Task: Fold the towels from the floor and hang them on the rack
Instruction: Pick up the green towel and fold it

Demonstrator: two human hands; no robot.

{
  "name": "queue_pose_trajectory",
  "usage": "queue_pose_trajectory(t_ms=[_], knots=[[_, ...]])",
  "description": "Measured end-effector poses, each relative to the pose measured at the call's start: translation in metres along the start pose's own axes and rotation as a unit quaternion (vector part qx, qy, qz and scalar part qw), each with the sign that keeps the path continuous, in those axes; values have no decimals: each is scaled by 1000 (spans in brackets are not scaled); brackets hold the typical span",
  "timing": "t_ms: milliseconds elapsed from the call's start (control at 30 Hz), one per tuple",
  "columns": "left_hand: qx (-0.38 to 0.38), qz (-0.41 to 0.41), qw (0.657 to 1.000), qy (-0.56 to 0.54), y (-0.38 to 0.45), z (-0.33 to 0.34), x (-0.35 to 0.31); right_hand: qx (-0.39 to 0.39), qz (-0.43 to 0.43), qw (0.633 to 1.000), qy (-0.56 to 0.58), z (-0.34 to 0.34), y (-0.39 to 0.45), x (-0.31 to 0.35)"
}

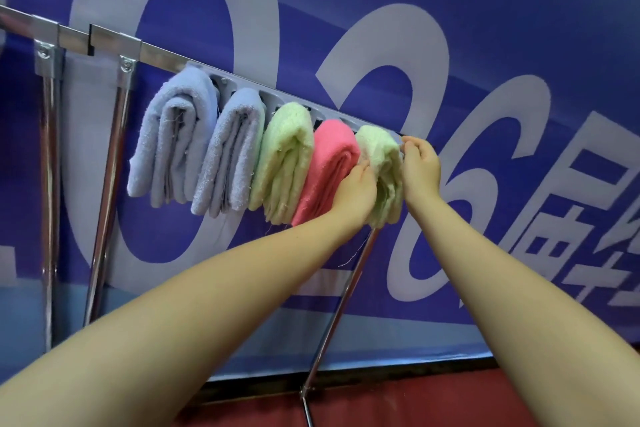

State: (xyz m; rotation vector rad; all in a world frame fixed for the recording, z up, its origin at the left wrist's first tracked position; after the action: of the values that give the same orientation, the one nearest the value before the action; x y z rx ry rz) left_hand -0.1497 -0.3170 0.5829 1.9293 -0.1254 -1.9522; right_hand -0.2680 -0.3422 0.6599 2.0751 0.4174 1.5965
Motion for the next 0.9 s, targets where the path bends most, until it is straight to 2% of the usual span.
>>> queue_pose_trajectory(t_ms=[100,167,300,433,533,733,900], knots=[[-48,-15,996,-71,-25,-25,1,-53,-45,997,14,-14,-27,16],[-71,-12,992,-104,-45,-47,1,-31,-55,997,39,-9,-49,25],[-78,22,995,-63,-99,-106,-5,71,-51,990,109,31,-112,34],[-101,-6,995,-3,-151,-176,7,175,-13,970,165,99,-176,25],[-145,-35,987,58,-190,-235,22,255,28,953,162,160,-226,9],[-273,-118,950,97,-274,-358,62,411,111,893,147,285,-347,-9],[-352,-203,905,128,-354,-450,108,469,227,835,176,368,-454,-17]])
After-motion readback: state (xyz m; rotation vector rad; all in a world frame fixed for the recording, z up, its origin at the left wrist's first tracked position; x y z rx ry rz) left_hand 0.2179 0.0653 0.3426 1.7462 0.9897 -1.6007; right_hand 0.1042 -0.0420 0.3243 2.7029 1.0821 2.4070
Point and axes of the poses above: each hand's wrist, its own y-axis towards the middle knuckle, its own z-axis out of the palm, x = y × z, the point moved 9 cm from there along y, towards the middle knuckle, and after that the axes turned 4 degrees about x, right-handed, at the moved point
